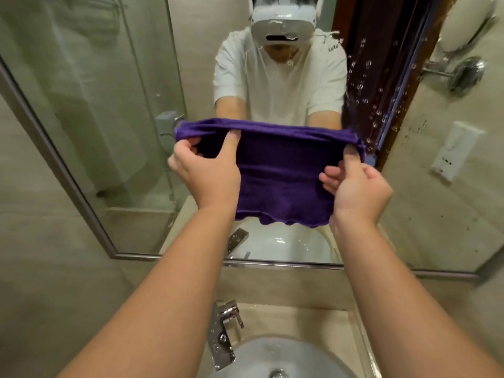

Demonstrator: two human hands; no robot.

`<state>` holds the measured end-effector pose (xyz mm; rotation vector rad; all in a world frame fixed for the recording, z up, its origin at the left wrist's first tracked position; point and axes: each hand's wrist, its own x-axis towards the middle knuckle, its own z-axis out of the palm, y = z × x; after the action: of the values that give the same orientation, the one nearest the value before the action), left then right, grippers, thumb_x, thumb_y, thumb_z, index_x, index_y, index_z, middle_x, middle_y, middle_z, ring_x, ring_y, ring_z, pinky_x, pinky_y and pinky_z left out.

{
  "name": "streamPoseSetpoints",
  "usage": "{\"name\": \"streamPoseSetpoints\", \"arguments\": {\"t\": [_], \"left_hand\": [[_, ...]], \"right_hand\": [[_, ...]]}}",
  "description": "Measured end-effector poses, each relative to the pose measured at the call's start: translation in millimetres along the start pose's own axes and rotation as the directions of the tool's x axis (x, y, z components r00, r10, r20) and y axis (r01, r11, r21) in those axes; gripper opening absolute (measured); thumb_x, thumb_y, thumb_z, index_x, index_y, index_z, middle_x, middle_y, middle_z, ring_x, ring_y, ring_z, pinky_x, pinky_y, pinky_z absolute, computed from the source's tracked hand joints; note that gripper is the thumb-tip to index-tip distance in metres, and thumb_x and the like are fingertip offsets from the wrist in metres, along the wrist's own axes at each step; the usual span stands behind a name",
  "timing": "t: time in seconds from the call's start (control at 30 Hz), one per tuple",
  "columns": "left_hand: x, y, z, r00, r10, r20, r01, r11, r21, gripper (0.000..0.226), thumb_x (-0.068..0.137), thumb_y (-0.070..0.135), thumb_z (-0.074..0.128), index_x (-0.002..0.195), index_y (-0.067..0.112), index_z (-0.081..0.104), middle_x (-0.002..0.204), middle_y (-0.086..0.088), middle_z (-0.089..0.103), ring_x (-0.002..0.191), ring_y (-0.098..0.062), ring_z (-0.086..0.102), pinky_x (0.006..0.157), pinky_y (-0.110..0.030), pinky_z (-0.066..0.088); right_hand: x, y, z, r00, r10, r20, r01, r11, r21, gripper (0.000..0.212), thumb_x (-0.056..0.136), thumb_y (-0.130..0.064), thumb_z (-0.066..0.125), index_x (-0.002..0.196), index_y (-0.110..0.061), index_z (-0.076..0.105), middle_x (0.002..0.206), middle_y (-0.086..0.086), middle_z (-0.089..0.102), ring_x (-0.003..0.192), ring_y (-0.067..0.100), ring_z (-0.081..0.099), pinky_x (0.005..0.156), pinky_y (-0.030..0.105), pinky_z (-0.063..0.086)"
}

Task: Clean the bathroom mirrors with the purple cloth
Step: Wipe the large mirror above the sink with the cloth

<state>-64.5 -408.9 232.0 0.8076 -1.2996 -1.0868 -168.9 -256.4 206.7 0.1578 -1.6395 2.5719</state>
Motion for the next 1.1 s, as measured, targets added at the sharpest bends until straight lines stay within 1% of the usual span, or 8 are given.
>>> {"name": "streamPoseSetpoints", "arguments": {"t": [0.17,0.33,0.5,0.63,0.7,0.83,0.97,1.1], "left_hand": [[-51,-71,-4,0.992,-0.127,0.003,0.126,0.987,0.103,0.052,0.071,0.046,0.085,0.103,0.021,0.051,0.110,0.002,0.044,0.096,-0.015,0.052,0.090,-0.023,0.043],[-104,-130,-8,0.951,-0.304,0.063,0.279,0.926,0.255,0.054,0.070,0.041,0.087,0.106,0.017,0.054,0.116,-0.005,0.047,0.085,-0.001,0.051,0.085,-0.020,0.041],[-131,-146,-2,0.859,-0.509,0.062,0.468,0.828,0.309,0.061,0.074,0.039,0.085,0.117,0.003,0.059,0.124,-0.015,0.053,0.097,-0.024,0.061,0.096,-0.041,0.052],[-130,-115,15,0.899,-0.435,0.055,0.410,0.878,0.246,0.060,0.075,0.045,0.082,0.115,0.008,0.058,0.118,-0.007,0.053,0.087,-0.008,0.057,0.076,-0.020,0.043],[-125,-85,30,0.930,-0.365,0.052,0.350,0.919,0.182,0.058,0.073,0.046,0.083,0.112,0.010,0.059,0.112,-0.003,0.049,0.098,-0.012,0.056,0.083,-0.021,0.040],[-111,-11,68,0.955,-0.279,0.101,0.276,0.960,0.045,0.061,0.067,0.047,0.085,0.108,0.018,0.051,0.117,-0.001,0.038,0.116,-0.023,0.053,0.104,-0.038,0.046],[-107,50,97,0.974,-0.159,0.164,0.164,0.986,-0.019,0.066,0.069,0.055,0.081,0.112,0.026,0.041,0.117,0.005,0.028,0.113,-0.016,0.047,0.081,-0.015,0.039],[-119,88,122,0.982,-0.008,0.190,0.020,0.998,-0.059,0.064,0.072,0.058,0.077,0.113,0.026,0.040,0.118,0.006,0.027,0.114,-0.015,0.042,0.081,-0.012,0.033]], "right_hand": [[0,73,-57,0.996,0.056,-0.065,-0.062,0.994,-0.089,0.045,0.073,-0.059,0.074,0.061,-0.016,0.071,0.061,0.012,0.071,0.055,0.030,0.071,0.056,0.033,0.057],[-5,138,-119,0.972,0.187,-0.139,-0.209,0.964,-0.164,0.043,0.081,-0.049,0.070,0.059,-0.012,0.068,0.056,0.011,0.068,0.052,0.027,0.067,0.070,0.045,0.057],[-2,149,-147,0.963,0.212,-0.165,-0.252,0.926,-0.280,0.040,0.078,-0.058,0.063,0.065,-0.021,0.071,0.062,0.004,0.072,0.065,0.024,0.070,0.082,0.051,0.057],[26,92,-134,0.982,-0.013,-0.188,-0.064,0.916,-0.396,0.054,0.083,-0.082,0.044,0.068,-0.038,0.073,0.057,-0.005,0.070,0.066,0.022,0.070,0.078,0.048,0.057],[47,48,-121,0.969,-0.104,-0.224,0.011,0.924,-0.383,0.051,0.084,-0.080,0.044,0.069,-0.041,0.074,0.055,-0.003,0.069,0.062,0.024,0.071,0.073,0.049,0.059],[76,-36,-102,0.967,-0.180,-0.183,0.164,0.982,-0.097,0.035,0.084,-0.045,0.054,0.068,-0.019,0.069,0.053,0.005,0.066,0.048,0.026,0.063,0.054,0.038,0.051],[95,-101,-93,0.921,-0.384,-0.062,0.372,0.917,-0.148,0.008,0.070,-0.018,0.055,0.075,-0.021,0.060,0.061,-0.005,0.063,0.056,0.013,0.058,0.058,0.030,0.047],[115,-134,-94,0.855,-0.519,-0.004,0.489,0.807,-0.331,0.045,0.073,-0.044,0.077,0.102,-0.021,0.052,0.088,-0.009,0.056,0.075,0.005,0.053,0.075,0.022,0.049]]}}
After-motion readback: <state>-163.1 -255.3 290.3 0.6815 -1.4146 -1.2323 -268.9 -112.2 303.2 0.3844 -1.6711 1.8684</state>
